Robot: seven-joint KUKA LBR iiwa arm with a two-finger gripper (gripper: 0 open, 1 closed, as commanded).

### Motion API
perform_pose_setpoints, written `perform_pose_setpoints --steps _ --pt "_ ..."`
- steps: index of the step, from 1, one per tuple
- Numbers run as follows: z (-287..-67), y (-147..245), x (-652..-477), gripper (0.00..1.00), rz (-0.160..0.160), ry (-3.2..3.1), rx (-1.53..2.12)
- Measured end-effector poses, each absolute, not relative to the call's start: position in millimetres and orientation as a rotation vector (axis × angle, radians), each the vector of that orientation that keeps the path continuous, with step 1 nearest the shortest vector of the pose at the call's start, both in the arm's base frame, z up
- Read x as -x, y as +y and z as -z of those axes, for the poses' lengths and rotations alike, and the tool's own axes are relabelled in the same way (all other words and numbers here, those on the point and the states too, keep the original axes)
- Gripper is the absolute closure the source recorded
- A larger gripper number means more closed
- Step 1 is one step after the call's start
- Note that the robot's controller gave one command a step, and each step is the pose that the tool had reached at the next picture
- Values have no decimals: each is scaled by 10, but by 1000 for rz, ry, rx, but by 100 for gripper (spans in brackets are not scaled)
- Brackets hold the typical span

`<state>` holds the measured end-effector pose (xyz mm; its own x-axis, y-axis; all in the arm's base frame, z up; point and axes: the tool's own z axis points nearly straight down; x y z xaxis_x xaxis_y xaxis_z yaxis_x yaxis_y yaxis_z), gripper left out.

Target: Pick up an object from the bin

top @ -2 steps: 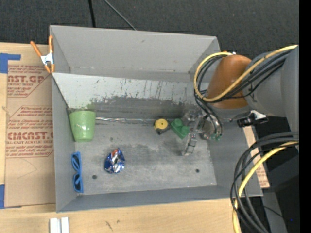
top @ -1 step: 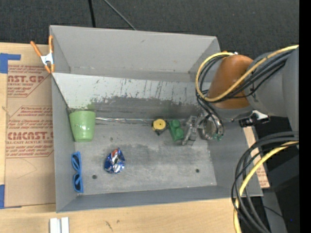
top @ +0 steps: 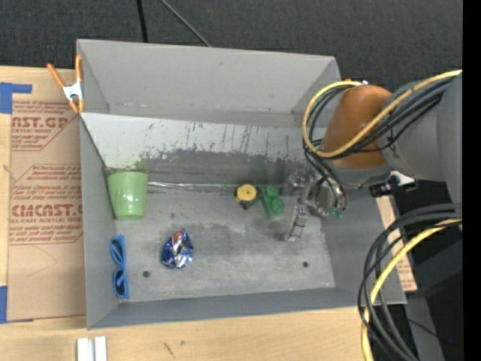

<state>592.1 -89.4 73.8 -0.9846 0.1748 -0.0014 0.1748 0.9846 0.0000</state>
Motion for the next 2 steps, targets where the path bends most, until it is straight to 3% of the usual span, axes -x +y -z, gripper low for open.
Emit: perform_pose_setpoints --steps 1,2 --pt "-701 -544 -5739 0 -1 3066 -685" --pt "-704 -554 -5740 100 1 3065 -686"
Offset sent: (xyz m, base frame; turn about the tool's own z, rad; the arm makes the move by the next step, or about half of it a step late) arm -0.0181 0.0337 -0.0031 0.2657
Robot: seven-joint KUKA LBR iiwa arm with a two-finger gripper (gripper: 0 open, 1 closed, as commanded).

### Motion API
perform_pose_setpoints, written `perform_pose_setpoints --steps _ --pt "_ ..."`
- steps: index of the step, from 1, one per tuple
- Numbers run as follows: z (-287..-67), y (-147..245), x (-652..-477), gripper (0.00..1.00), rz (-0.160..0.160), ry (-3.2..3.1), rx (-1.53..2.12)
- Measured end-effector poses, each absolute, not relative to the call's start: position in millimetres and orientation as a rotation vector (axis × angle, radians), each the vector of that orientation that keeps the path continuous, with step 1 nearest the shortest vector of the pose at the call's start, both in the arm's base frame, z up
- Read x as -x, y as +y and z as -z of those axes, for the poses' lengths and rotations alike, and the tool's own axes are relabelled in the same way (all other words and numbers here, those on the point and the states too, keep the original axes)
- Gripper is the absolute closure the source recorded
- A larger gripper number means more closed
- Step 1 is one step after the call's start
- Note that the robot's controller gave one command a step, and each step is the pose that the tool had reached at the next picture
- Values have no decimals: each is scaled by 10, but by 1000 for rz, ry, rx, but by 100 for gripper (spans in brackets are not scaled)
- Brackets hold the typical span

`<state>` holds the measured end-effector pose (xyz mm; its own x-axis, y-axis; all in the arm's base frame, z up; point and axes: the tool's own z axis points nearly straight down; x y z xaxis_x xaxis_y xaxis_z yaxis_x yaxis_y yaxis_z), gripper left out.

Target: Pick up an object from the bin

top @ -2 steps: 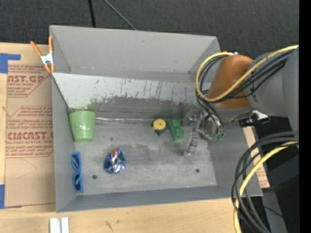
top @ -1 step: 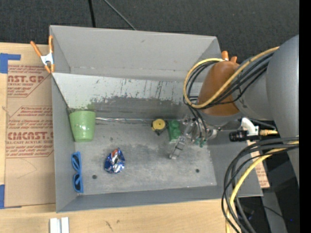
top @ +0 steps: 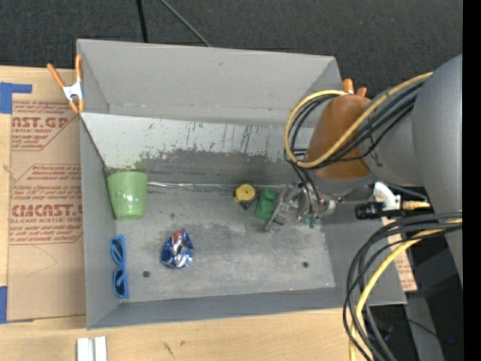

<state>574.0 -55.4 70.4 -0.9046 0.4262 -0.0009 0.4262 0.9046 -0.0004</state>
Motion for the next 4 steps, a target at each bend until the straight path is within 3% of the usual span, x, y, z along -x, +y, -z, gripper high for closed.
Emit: perform_pose_setpoints --steps 1,2,3,4 --pt "-700 -979 -5865 100 1 3118 -357" --pt "-700 -971 -5864 0 1 3118 -357" --pt "-701 -263 -5932 0 -4 3105 -451" --pt "-707 -307 -5932 100 -1 3104 -458"
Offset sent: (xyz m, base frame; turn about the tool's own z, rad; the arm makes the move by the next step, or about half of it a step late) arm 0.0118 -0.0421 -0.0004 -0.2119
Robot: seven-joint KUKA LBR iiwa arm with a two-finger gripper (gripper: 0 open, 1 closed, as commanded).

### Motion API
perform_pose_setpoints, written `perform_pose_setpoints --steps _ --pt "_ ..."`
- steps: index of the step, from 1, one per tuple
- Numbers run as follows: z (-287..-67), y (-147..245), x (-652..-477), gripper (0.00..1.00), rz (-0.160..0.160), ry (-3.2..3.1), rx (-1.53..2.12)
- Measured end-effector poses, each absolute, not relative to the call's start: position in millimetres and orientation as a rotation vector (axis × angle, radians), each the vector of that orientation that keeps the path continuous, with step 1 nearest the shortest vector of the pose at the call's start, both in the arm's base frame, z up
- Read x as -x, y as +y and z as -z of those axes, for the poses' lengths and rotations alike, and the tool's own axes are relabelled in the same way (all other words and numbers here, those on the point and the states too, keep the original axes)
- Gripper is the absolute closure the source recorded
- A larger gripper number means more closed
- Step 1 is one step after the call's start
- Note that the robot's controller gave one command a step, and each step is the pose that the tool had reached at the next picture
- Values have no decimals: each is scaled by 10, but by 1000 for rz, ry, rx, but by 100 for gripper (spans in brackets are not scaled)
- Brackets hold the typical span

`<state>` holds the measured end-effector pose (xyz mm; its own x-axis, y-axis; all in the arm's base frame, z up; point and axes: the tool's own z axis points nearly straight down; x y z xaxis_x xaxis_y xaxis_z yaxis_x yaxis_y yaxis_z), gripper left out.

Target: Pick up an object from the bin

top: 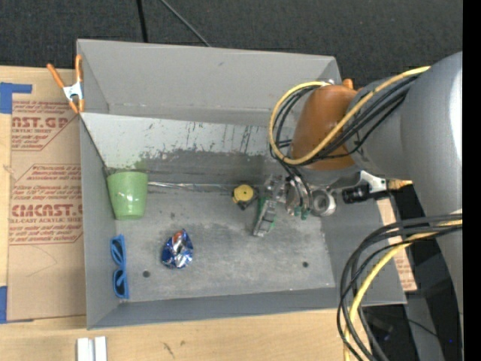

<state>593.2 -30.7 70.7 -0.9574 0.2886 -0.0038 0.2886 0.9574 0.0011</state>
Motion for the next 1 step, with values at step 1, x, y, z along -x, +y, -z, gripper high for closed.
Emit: perform_pose_setpoints --steps 1 --pt "-1829 -290 -5813 100 -3 3095 -480"
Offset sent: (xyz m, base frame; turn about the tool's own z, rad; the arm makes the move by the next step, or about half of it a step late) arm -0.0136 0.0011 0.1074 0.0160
